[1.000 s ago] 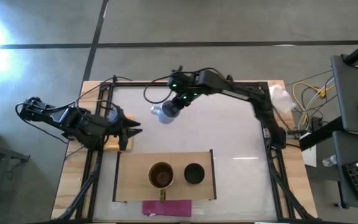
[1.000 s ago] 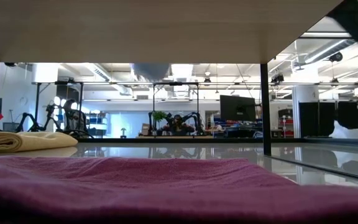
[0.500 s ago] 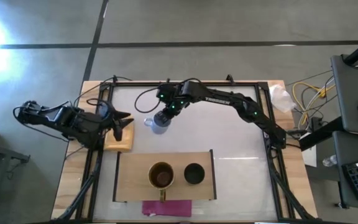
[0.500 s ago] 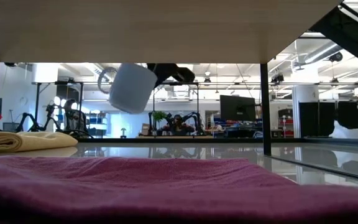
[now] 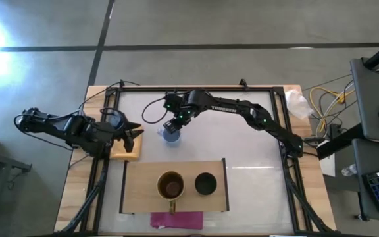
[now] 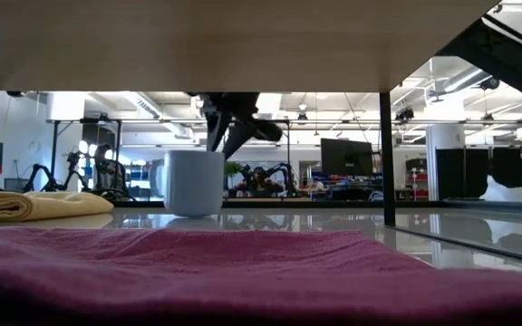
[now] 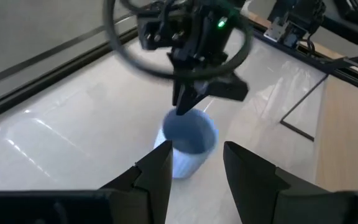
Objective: Stack small to large cups/mugs on shelf
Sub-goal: Put the light blue mug on the shelf
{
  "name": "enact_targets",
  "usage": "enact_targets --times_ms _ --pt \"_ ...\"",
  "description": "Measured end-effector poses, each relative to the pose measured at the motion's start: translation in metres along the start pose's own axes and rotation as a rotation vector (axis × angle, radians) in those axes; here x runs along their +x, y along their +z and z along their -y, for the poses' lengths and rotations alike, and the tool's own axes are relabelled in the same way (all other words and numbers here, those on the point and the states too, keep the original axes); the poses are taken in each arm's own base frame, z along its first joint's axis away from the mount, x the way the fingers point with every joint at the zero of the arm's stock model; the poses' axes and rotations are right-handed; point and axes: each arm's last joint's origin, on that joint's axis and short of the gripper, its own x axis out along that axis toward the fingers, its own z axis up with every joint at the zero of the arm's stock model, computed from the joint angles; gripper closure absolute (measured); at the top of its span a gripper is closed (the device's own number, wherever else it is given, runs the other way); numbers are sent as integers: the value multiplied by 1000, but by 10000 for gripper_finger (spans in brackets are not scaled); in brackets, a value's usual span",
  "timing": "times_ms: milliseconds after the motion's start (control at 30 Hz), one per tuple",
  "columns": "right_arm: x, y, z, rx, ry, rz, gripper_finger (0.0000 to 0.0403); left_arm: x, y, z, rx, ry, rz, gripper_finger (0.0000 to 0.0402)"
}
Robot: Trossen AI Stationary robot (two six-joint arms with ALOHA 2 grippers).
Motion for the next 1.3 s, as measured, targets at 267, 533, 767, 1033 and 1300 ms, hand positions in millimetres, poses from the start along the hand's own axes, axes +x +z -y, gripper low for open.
enact_targets --times_ms 267,533,767,1033,1300 --pt "4 0 1 -21 -21 5 298 8 0 8 5 -22 -25 272" --pt "-56 1 -7 -37 17 126 285 27 -6 18 49 -7 -116 272" --pt "-126 -9 -11 -23 29 273 272 58 -2 12 -79 -47 -282 272" --pt "-197 -35 -7 7 -53 407 247 85 31 -17 -120 -104 -352 271" --pt "-226 -58 -5 34 -159 450 227 121 38 -26 0 -96 -462 244"
